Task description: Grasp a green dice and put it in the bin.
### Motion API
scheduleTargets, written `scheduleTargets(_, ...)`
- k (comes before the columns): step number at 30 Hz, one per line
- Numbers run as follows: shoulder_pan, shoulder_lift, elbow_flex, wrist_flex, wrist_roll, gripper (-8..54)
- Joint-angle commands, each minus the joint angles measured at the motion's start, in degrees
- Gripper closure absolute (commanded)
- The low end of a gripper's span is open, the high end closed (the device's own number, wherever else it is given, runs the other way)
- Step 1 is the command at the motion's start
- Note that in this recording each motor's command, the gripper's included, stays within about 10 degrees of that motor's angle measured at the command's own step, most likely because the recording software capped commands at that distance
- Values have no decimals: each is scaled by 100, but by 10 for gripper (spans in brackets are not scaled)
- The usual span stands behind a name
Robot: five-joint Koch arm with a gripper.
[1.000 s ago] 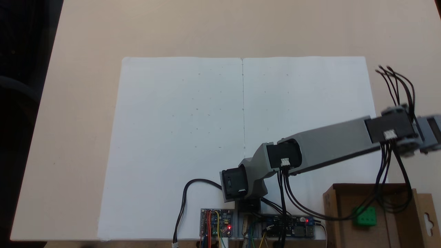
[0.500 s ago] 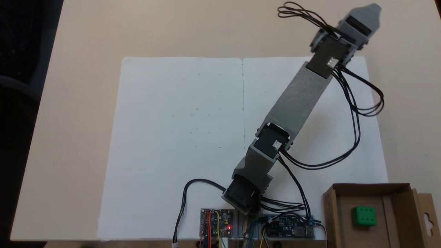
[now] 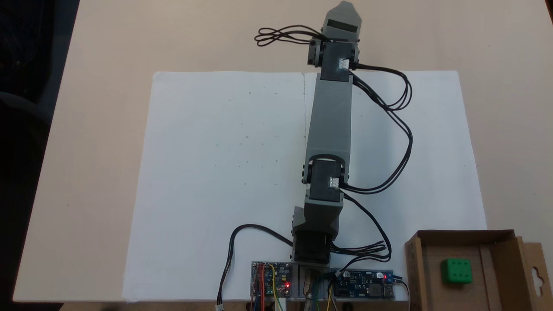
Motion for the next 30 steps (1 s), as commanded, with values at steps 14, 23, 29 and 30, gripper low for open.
scheduleTargets(14, -26, 2364, 4931, -3610, 202, 8)
scheduleTargets(23, -114, 3278, 7189, -5351, 193, 11)
scheduleTargets(29, -149, 4368, 8060, -6458, 193, 15)
scheduleTargets(30, -158, 4474, 8156, -6634, 193, 14)
